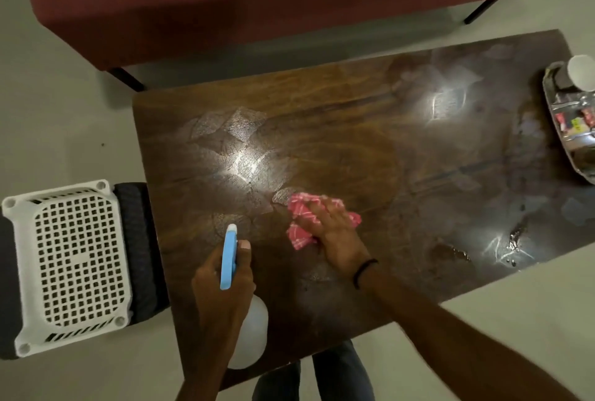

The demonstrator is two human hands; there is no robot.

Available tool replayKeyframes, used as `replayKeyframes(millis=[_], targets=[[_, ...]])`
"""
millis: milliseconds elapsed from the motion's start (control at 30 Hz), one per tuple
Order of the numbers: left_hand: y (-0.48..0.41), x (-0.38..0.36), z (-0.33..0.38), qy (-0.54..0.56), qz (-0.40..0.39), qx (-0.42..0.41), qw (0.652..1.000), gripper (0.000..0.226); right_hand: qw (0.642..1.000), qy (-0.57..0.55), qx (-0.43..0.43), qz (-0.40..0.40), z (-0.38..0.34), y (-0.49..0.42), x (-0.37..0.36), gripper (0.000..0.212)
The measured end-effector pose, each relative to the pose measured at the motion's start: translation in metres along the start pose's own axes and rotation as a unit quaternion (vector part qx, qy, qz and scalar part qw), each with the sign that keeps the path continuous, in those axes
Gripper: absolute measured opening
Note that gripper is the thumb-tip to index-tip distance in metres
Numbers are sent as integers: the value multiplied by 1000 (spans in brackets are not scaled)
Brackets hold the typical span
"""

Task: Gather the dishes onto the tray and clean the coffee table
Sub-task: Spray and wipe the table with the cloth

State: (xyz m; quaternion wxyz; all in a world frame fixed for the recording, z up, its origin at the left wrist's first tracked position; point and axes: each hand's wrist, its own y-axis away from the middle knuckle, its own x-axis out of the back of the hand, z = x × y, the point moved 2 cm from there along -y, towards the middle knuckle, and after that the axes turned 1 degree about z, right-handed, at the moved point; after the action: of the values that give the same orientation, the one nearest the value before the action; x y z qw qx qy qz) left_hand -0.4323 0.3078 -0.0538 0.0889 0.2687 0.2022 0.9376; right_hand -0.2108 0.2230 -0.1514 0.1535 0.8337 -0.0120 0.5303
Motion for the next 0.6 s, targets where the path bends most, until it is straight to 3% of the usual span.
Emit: replayKeyframes(millis=[67, 133, 233, 333, 400, 467, 533, 600], targets=[[-7, 1, -2, -3, 8, -32, 999, 36, 993, 0, -96, 68, 30, -40, 21, 57], [-14, -2, -5, -11, 15, -66, 998, 42, 982, 0, -170, 83, 24, -86, 26, 68], [-21, -7, -7, -14, 21, -77, 997, 45, 994, 3, -101, 52, -34, -120, 5, 71], [-22, -18, 1, -18, 53, 17, 998, 36, 1000, 14, 21, 1, -69, -147, 11, 59], [-25, -30, 3, -28, 40, 59, 997, 38, 998, 51, 43, 7, -59, -188, 33, 67], [-25, -41, 8, -19, 37, 89, 995, 42, 996, 77, 3, 54, -24, -224, 50, 80], [-23, -48, 16, 1, 12, 45, 999, 52, 991, 61, -80, 86, 20, -224, 61, 79], [-25, -55, 28, 18, -25, 4, 1000, 33, 987, 44, -125, 89, 39, -188, 57, 73]])
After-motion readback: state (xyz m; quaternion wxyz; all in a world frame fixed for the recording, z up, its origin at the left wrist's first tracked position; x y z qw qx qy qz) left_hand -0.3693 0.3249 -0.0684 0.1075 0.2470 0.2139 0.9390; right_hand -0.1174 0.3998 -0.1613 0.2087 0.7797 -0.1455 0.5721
